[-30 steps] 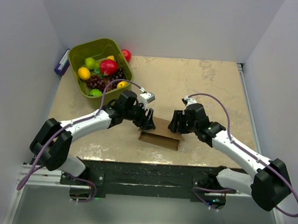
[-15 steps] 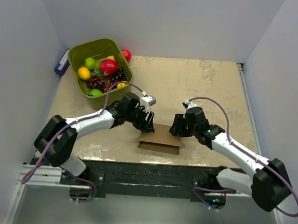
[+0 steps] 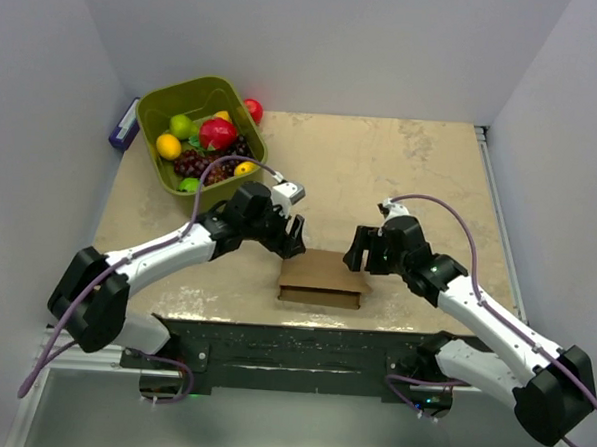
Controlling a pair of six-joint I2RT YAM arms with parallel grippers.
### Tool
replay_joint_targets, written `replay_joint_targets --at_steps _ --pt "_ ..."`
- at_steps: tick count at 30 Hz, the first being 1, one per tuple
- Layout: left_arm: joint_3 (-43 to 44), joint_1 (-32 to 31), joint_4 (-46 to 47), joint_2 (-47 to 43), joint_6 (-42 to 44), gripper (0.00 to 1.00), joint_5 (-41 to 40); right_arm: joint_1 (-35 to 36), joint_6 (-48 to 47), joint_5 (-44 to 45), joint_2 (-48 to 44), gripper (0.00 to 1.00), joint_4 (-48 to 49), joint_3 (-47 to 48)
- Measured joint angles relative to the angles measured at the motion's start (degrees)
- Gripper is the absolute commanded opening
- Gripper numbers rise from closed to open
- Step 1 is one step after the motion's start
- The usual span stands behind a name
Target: Fold the paper box
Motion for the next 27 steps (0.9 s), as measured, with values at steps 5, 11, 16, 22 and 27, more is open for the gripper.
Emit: replay_joint_targets --at_steps 5,11,16,22,27 --pt "-0.81 0.00 -0.72 -5.92 -0.33 0.74 -4.42 0.00 0.13 0.46 -1.07 0.74 -3.17 0.15" --pt "-7.52 0.07 -2.93 -14.53 -3.87 0.74 -5.86 0.00 0.83 0.15 -2.43 0.71 -4.90 0.15" --pt "-13.29 0.15 -2.64 -19.08 -8.04 0.74 -4.94 0.00 1.66 -0.39 -3.54 0.67 -5.14 -0.52" --pt "-18.27 0.17 0.52 -19.91 -12.17 0.73 -4.28 0.00 2.62 -0.55 -4.17 0.59 -5.05 -3.43" --pt "-21.75 0.17 3.98 -19.87 -14.56 0.71 -3.69 0.00 3.23 -0.57 -4.24 0.54 -4.68 -6.34"
